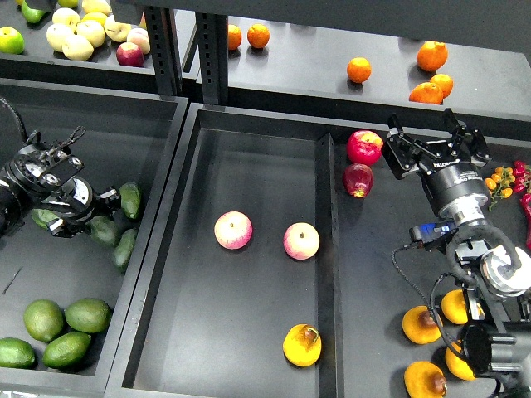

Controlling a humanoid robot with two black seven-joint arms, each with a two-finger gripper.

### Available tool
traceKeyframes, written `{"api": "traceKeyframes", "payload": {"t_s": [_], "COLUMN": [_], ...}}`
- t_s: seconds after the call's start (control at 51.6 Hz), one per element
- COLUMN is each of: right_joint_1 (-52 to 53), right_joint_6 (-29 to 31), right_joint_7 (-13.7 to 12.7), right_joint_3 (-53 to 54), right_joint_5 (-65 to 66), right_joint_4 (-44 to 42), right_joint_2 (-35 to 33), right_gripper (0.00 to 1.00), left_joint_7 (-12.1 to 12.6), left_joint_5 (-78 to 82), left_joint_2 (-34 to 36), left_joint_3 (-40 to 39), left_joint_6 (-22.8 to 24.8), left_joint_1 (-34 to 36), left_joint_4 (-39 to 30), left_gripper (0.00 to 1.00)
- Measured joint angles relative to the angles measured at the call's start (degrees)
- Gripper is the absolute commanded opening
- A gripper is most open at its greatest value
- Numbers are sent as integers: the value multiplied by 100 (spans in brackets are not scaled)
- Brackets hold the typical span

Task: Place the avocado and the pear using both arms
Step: 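Lower the avocado among the other avocados and open the left gripper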

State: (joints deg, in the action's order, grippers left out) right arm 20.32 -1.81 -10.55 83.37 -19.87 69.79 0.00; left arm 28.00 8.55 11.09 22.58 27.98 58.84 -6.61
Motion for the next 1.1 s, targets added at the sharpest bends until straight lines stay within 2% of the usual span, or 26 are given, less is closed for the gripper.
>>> {"api": "traceKeyframes", "payload": {"t_s": [0.407, 0.794, 0.969, 1.104], "right_joint_1": [-79, -125, -132, -133], "right_joint_6": [26, 31, 31, 32], "right_joint_7": [1, 2, 2, -1], "right_joint_3": [-2, -4, -5, -4], "right_joint_5": [0, 0, 0, 0], "right_joint_4": [0, 0, 0, 0], "right_joint_2": [0, 0, 0, 0], "right_gripper": [100, 100, 100, 100], "left_joint_7": [0, 1, 0, 0], "left_joint_5": [236, 262, 262, 256], "left_joint_2": [-71, -124, -112, -93], "left_joint_3": [1, 1, 1, -1], "left_joint_6": [3, 3, 3, 3], "left_joint_1": [-127, -121, -71, -22], "left_joint_4": [230, 231, 220, 204], "left_gripper": [51, 62, 75, 91]}}
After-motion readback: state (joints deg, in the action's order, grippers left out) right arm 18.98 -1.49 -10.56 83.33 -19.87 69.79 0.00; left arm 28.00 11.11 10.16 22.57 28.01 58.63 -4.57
